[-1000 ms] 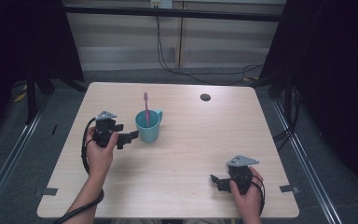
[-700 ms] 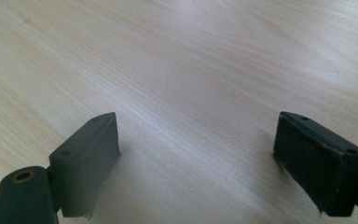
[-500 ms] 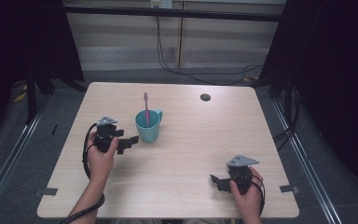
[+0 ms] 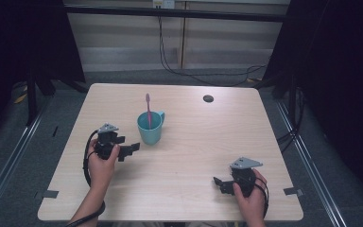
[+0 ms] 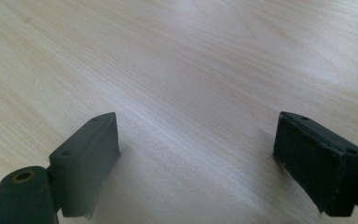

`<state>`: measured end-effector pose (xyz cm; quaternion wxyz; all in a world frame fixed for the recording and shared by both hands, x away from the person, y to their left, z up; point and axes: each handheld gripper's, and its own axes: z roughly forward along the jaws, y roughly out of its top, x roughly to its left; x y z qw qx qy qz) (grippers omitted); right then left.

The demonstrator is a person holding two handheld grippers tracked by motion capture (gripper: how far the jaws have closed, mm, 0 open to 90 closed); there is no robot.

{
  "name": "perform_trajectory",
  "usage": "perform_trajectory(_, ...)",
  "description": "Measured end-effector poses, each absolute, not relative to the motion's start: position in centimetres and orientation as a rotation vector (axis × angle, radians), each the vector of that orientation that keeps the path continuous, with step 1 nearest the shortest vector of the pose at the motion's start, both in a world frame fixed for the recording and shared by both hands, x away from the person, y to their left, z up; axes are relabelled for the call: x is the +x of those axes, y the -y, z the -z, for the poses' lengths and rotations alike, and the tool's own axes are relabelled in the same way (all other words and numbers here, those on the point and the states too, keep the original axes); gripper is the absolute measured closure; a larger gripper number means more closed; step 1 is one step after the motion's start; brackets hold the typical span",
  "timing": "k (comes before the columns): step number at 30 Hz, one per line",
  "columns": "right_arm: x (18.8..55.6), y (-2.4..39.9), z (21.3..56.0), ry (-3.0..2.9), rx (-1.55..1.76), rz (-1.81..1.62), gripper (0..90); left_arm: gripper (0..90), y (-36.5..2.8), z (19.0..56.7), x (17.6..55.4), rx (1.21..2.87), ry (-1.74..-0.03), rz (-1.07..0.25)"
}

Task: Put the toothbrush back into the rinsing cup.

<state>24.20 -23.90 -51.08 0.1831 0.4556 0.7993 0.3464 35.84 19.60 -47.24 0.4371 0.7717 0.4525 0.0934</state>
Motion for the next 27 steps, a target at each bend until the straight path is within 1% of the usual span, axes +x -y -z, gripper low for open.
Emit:
perform_trajectory(16, 24.2, 23.9, 51.1, -2.254, 1.286, -0.978, 13.6, 23.3, -19.7, 48.9, 34.8, 1.951, -1.124, -0.218)
perform_trajectory(27, 24.2, 23.9, 51.1, -2.254, 1.286, -0.978, 13.5, 23.1, -19.3, 50.2, 34.1, 2.035, -1.106, -0.256)
